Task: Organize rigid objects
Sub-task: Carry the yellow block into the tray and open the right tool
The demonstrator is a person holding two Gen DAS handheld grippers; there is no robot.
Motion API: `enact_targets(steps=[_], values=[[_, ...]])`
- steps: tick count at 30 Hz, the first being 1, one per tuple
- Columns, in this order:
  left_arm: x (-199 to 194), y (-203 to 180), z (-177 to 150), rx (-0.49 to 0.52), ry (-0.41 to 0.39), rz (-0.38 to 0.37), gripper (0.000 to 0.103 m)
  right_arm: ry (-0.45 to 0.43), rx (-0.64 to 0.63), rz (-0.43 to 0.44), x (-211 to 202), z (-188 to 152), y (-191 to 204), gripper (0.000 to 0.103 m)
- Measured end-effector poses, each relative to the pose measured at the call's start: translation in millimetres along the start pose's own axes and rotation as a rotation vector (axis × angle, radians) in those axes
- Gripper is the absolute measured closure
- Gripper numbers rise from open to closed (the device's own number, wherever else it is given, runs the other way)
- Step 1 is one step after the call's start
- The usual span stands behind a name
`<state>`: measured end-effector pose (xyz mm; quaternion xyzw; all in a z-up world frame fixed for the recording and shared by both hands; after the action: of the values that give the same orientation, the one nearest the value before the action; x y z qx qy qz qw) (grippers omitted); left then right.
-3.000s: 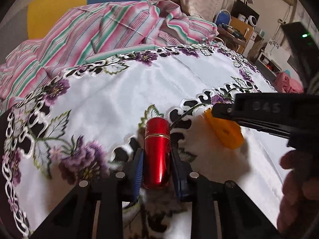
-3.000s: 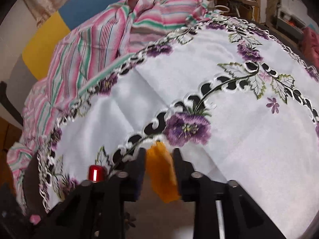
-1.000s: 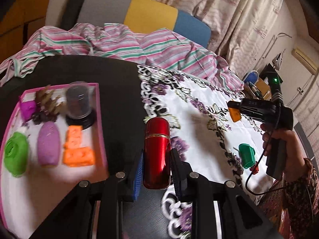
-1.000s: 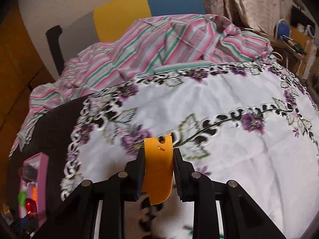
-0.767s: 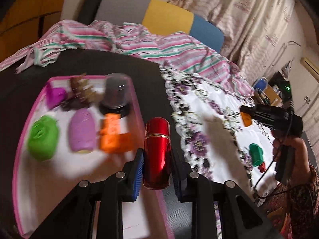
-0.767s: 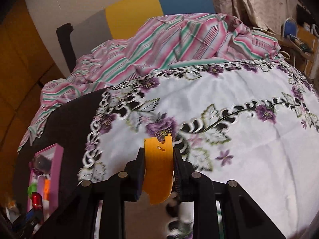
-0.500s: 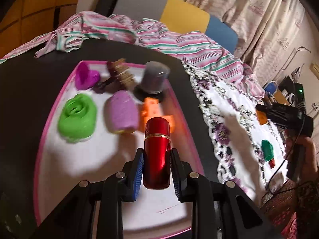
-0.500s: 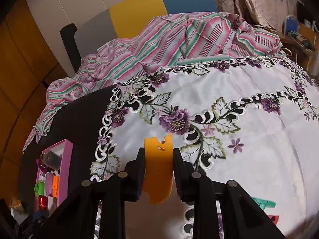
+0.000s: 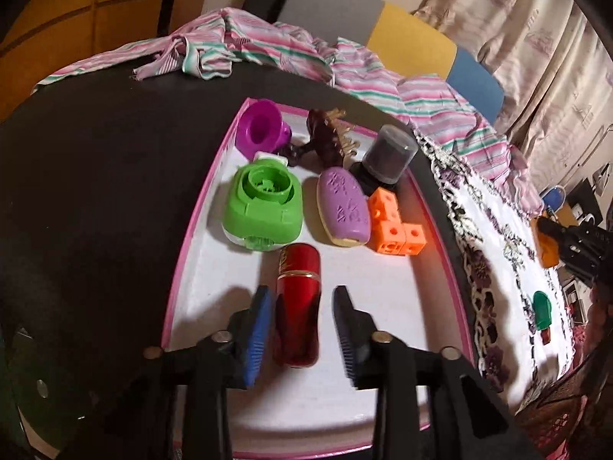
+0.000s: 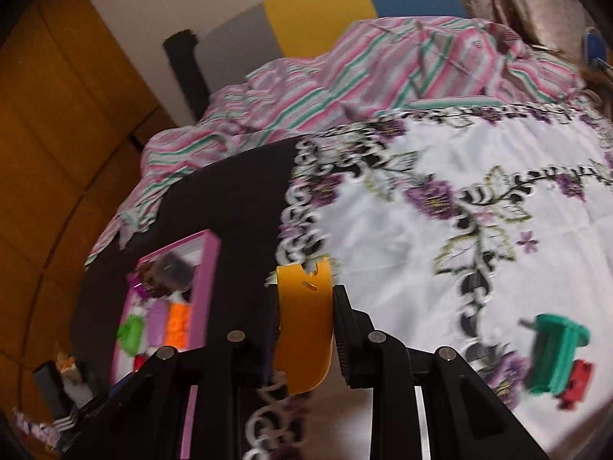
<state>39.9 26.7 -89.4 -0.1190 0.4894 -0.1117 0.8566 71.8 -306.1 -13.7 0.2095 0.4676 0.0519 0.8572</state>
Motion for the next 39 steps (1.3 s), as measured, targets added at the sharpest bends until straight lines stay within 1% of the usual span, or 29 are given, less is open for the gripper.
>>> enact_targets(steps=[1,5,9,15,21,27,29,33,34,37,39], values=[[-3,-1,0,0.003,-0.011,0.001,0.058,0.003,-0.006,0.008,0,-3,6,0.077],[-22,-3,-2,0.006,-0.080,0.001,0.058,0.037,-0.033,0.055,6,-16,31,0.077],[-26,-2,-3,-0.009,-0.080,-0.012,0.058,0.109,-0.060,0.116,23,-36,60,0.077],[-37,1,-8,-0.011,-0.101,-0.007,0.058,0.185,-0.125,0.152,48,-61,103,0.077],[-48,16,-11,-0.051,-0.119,-0.025,0.058,0.231,-0.191,0.153,68,-79,137,0.077],[-55,29,-11,-0.093,-0.127,-0.034,0.058,0.256,-0.239,0.120,87,-91,160,0.077],[-58,33,-12,-0.104,-0.136,-0.040,0.058,0.252,-0.254,0.100,91,-94,165,0.077],[-62,39,-12,-0.114,-0.147,-0.036,0.058,0.234,-0.314,0.024,99,-97,175,0.077],[-62,40,-12,-0.118,-0.149,-0.035,0.058,0.241,-0.316,0.021,101,-98,176,0.077],[-63,43,-12,-0.128,-0.149,-0.035,0.058,0.267,-0.306,0.052,107,-100,178,0.076],[-62,44,-12,-0.134,-0.147,-0.034,0.058,0.253,-0.324,0.048,108,-100,180,0.076]])
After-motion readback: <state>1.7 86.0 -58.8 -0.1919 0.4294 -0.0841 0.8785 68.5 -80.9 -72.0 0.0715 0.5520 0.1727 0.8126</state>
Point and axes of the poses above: each gripper's, at about its wrist camera, not at the fingertips, and x roughly the way its jaws point, y to its left, z to its top, the point moved 5 cm from there along x, roughly the way its jaws point, and after that the axes turned 5 degrees about y, right-handed, at the moved point
